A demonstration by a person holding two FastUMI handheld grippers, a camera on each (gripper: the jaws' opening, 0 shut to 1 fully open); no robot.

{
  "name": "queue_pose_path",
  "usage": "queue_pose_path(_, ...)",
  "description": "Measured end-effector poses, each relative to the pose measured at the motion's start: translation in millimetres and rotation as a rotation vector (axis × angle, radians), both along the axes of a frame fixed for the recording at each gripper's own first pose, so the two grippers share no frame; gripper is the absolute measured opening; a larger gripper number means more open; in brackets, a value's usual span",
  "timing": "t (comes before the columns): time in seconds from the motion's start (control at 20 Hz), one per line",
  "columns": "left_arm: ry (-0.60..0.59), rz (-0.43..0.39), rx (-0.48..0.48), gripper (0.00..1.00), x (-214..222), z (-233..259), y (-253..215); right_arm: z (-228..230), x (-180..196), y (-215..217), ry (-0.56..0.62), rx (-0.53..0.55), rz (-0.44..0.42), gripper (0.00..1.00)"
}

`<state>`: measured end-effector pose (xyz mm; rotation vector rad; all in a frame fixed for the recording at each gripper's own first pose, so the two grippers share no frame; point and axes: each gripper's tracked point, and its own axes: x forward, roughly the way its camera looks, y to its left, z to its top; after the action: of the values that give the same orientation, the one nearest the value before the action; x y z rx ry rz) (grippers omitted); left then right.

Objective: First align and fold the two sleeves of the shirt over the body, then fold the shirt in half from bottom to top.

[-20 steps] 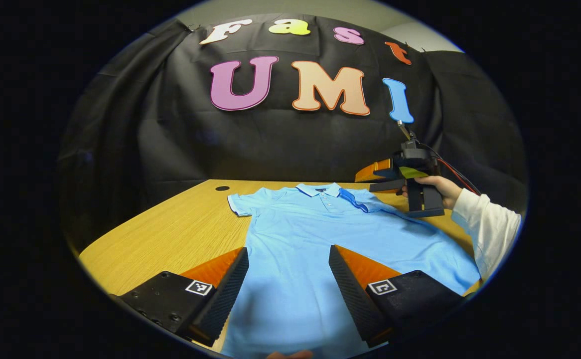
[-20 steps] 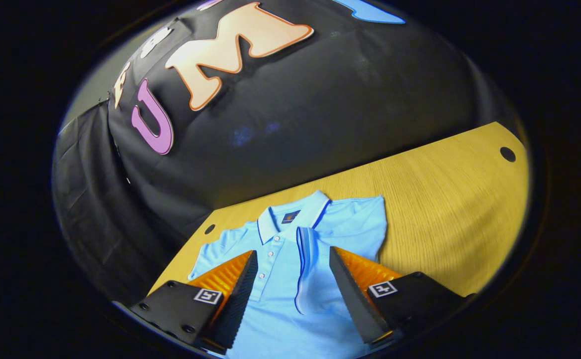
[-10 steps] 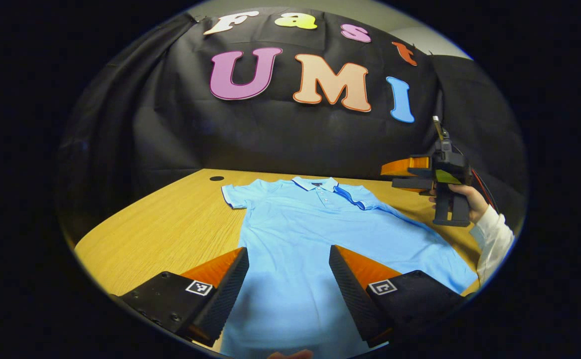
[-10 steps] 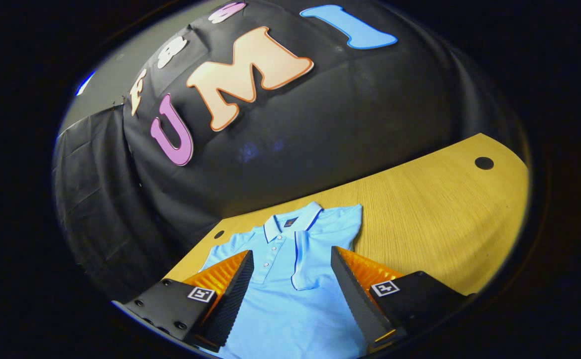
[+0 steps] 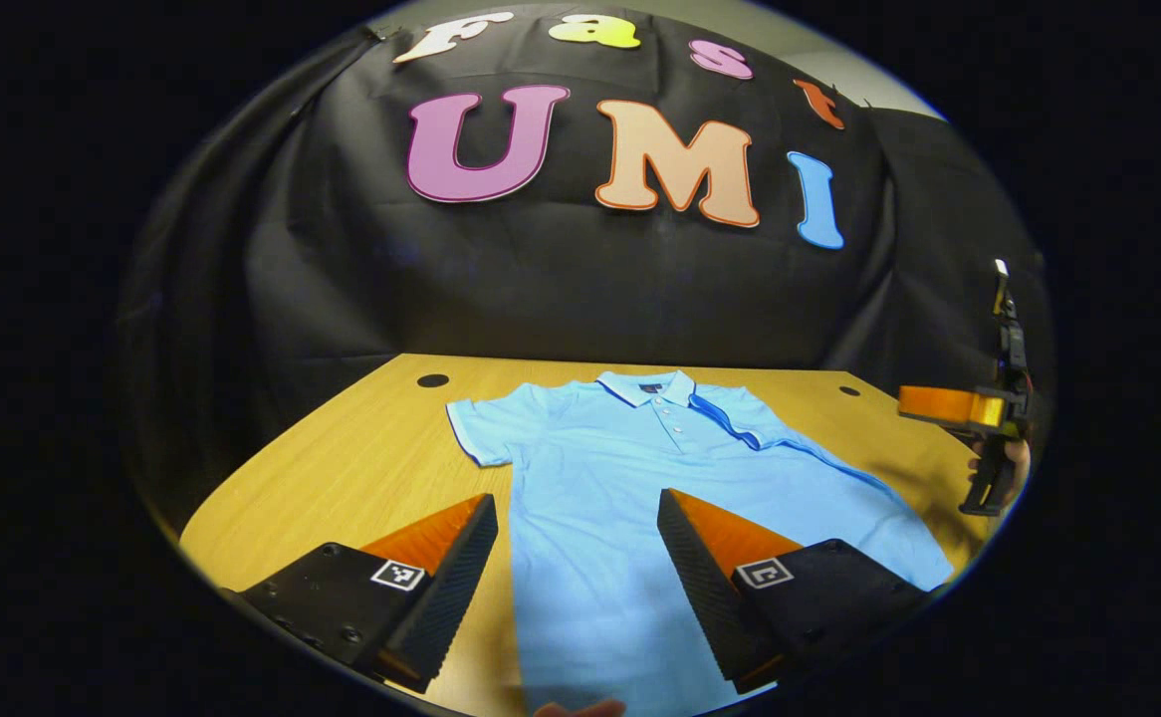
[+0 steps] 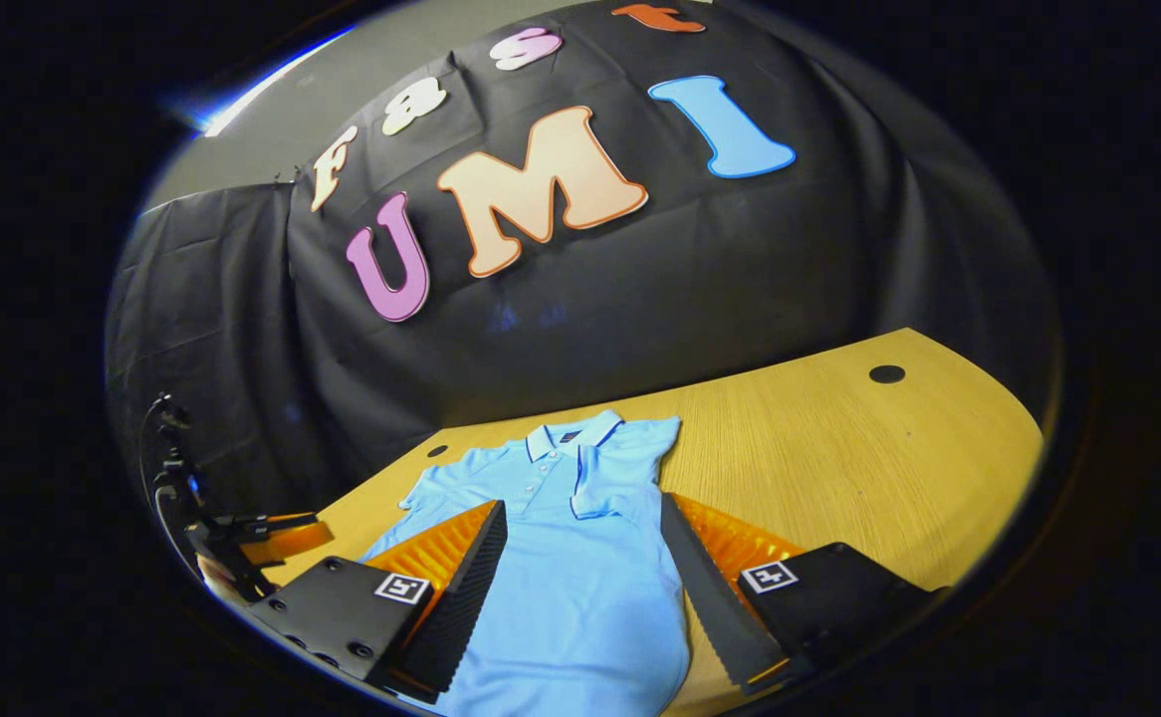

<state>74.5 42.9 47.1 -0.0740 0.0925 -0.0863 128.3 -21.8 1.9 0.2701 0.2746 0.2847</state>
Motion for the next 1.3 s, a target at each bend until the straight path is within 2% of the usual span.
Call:
queue_pose_path(0.1, 0.004, -0.007, -0.021, 0.97, 17, 13, 14, 4, -18, -10, -0.029, -0.032, -0.017, 0.98)
queue_pose_path(0.2, 0.014, 0.04, -0.037, 0.96, 38, 24, 37, 4, -35, -19, -0.047, -0.068, -0.034, 0.97)
queue_pose_path(0.35, 0.025, 0.114, -0.028, 0.96, 73, 37, 70, 9, -62, -11, -0.06, -0.045, -0.006, 0.97)
queue_pose_path(0.5, 0.039, 0.119, -0.051, 0.96, 112, 45, 85, 13, -80, -10, -0.073, -0.02, 0.001, 0.98)
queue_pose_path(0.65, 0.086, 0.131, -0.07, 0.96, 148, 41, 99, 13, -90, -15, -0.072, -0.043, -0.017, 0.97)
queue_pose_path(0.85, 0.108, 0.192, -0.018, 0.96, 189, 21, 120, 17, -89, -24, -0.094, -0.09, -0.049, 0.97)
queue_pose_path(1.15, 0.2, 0.184, 0.009, 0.95, 215, -16, 120, 3, -87, -25, -0.049, -0.098, -0.047, 0.97)
queue_pose_path(1.3, 0.257, 0.186, 0.029, 0.92, 221, -35, 121, 2, -87, -24, -0.039, -0.102, -0.044, 0.97)
